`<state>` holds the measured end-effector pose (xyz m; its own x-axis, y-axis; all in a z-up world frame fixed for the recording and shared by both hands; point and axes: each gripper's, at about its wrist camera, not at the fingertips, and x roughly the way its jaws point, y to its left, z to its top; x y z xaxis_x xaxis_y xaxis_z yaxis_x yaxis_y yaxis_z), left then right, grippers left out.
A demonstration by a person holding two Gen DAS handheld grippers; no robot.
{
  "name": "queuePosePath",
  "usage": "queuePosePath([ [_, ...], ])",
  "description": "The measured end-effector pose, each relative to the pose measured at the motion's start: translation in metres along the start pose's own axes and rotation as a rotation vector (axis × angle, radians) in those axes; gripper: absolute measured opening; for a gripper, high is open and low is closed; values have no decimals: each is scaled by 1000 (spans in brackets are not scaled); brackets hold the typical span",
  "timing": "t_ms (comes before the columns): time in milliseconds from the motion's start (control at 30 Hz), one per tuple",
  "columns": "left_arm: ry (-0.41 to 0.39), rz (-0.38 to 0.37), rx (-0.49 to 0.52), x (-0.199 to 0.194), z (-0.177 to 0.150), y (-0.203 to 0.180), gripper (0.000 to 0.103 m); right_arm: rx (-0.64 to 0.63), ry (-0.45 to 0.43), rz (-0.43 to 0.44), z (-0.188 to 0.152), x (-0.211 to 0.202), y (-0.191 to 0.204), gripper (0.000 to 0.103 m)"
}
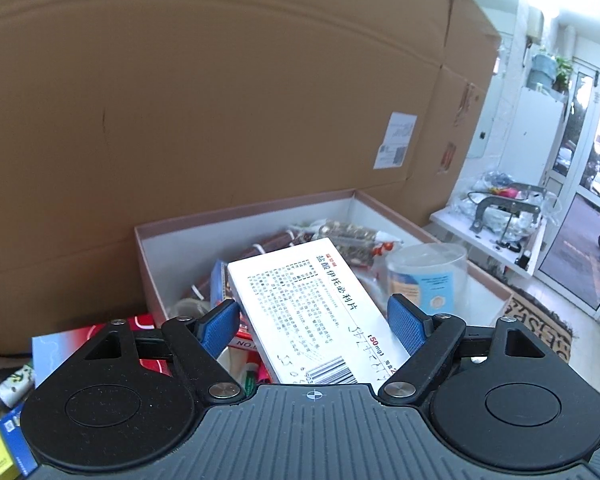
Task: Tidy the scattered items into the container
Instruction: 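Carry the white box over the pink container and open the left tool, then withdraw the left tool from the container while the right tool approaches the tiger-print card box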
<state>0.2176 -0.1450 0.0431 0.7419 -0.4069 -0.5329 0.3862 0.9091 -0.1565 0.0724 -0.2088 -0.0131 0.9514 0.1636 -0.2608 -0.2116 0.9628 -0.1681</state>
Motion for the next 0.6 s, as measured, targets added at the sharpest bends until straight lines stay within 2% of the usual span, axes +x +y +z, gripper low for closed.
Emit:
queuePosePath([
  [67, 4, 28, -13, -1, -4, 6, 100, -3, -12, -55, -7, -3, -1, 99],
  [167, -52, 38, -50, -19, -8, 18, 103, 45, -3, -56, -8, 0, -8, 99],
  [267, -75, 44, -92, -35, -12, 29, 103, 94, 5, -56, -9, 4, -16, 99],
  [400, -91, 77, -133, -59, -26, 45, 103, 142, 11, -56, -12, 5, -21, 99],
  [500, -94, 120, -164, -75, -40, 60, 103, 141, 7, -56, -6, -3, -13, 99],
  [600, -74, 166, -212, -91, -59, 79, 103, 129, -1, -48, -4, 7, -16, 100],
])
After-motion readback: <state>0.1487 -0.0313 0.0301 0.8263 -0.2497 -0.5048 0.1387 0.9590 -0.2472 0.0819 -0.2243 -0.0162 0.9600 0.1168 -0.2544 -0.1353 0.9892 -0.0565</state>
